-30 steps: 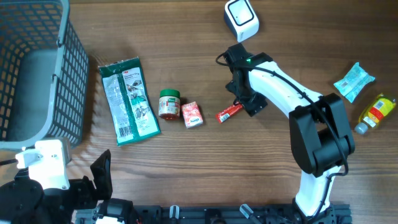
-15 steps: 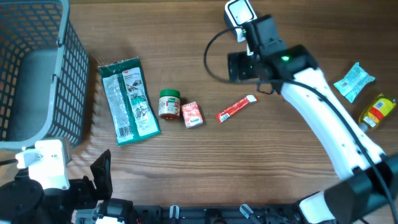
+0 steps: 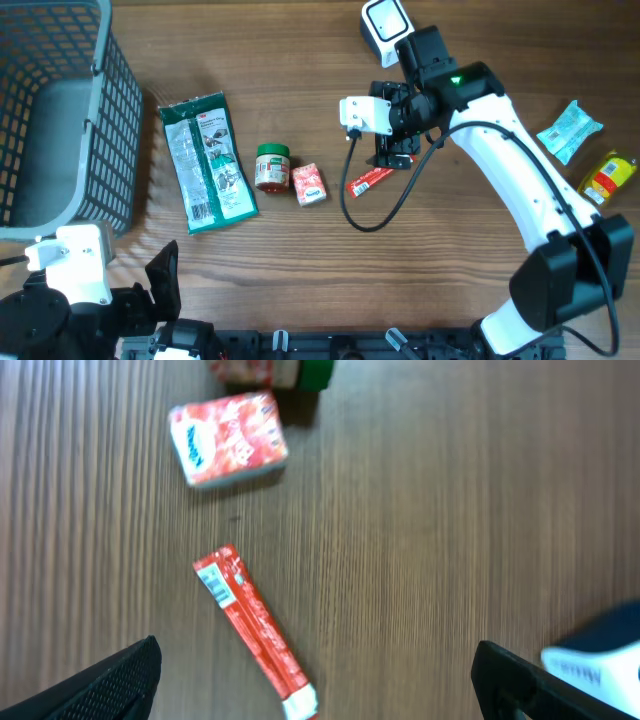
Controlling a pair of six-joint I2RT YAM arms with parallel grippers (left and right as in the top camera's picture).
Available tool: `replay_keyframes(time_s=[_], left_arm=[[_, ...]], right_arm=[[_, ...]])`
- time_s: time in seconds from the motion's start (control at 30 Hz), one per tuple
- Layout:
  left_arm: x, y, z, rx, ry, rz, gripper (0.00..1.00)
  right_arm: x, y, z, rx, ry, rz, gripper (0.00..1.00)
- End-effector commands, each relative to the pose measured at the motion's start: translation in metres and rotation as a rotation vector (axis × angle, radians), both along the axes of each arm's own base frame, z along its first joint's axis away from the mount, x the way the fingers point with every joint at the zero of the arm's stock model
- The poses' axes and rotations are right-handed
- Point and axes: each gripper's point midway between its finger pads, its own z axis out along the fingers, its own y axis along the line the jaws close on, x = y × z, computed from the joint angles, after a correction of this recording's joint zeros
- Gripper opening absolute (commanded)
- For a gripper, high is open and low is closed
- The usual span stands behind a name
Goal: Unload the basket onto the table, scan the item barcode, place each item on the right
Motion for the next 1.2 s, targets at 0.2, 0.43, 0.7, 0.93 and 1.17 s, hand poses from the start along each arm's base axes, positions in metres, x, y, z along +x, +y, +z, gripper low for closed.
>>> replay_keyframes(time_s=[0.2,0.43,0.7,0.93,1.17], left_arm=[[0.0,0.0,0.001,0.006,-0.003,-0.008,1.0],[0.0,0.0,0.001,0.006,-0.003,-0.008,1.0],[0.0,0.0,0.001,0.006,-0.003,-0.008,1.0],[0.0,-0.001,0.001,0.006,-0.003,-0.008,1.0],[0.0,-0.001,0.001,0.006,-0.003,-0.008,1.0]], right_arm=[[-0.001,-0.038,-0.102,-0.075,0.157,0.294,1.0],[-0.007,-0.04,-0.145,-0.073,0.266,0.287,0.97],[-0.023,-0.04,-0.165,-0.056,0.313,0.258,0.87],[-0.014,-0.036,-0.18,-0.04,0.308,0.113,0.54],[-0.005,-0.032,-0.189,-0.012,0.273,0.046,0.35]])
